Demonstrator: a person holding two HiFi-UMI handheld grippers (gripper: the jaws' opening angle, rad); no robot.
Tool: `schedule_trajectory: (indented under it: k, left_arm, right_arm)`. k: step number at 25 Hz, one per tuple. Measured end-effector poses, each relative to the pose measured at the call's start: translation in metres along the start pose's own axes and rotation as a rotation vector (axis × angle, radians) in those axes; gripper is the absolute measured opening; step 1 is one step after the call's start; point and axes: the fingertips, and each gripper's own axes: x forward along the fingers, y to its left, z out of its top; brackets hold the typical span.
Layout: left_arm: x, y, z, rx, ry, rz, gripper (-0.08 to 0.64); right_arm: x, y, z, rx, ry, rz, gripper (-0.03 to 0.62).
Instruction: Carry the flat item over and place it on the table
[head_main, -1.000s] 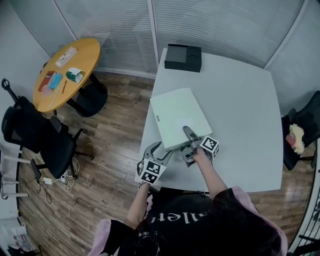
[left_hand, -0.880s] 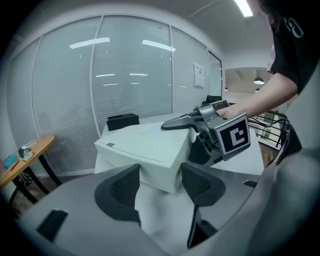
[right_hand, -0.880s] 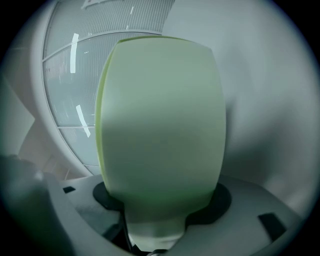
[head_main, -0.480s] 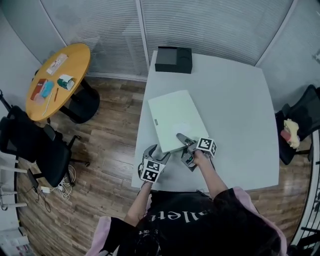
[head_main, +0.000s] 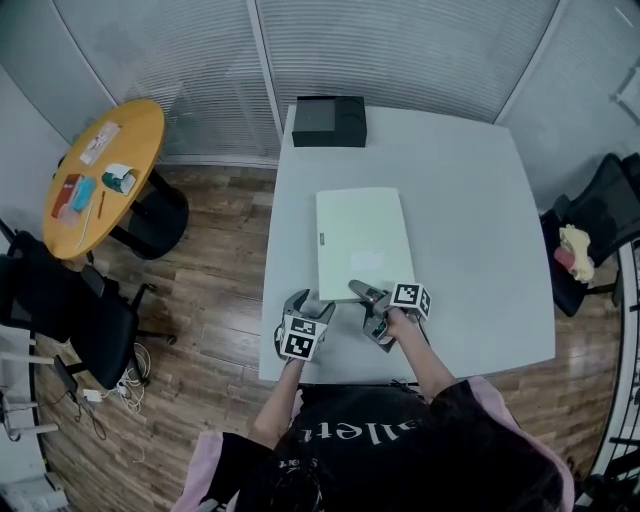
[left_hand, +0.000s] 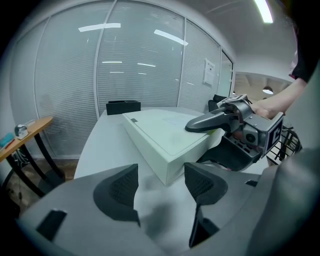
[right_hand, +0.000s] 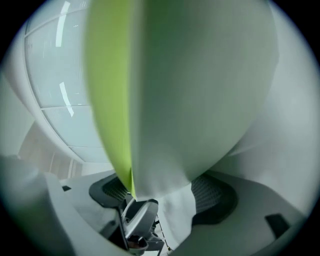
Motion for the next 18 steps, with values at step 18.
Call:
schedule_trajectory:
  k: [18]
  left_arm:
    - [-0.024, -0.016, 0.016, -0.049, -0.064, -0.038, 0.296]
  right_arm:
    - [-0.045, 0.043, -0.029, -0.234, 0.051, 0.124, 0.356]
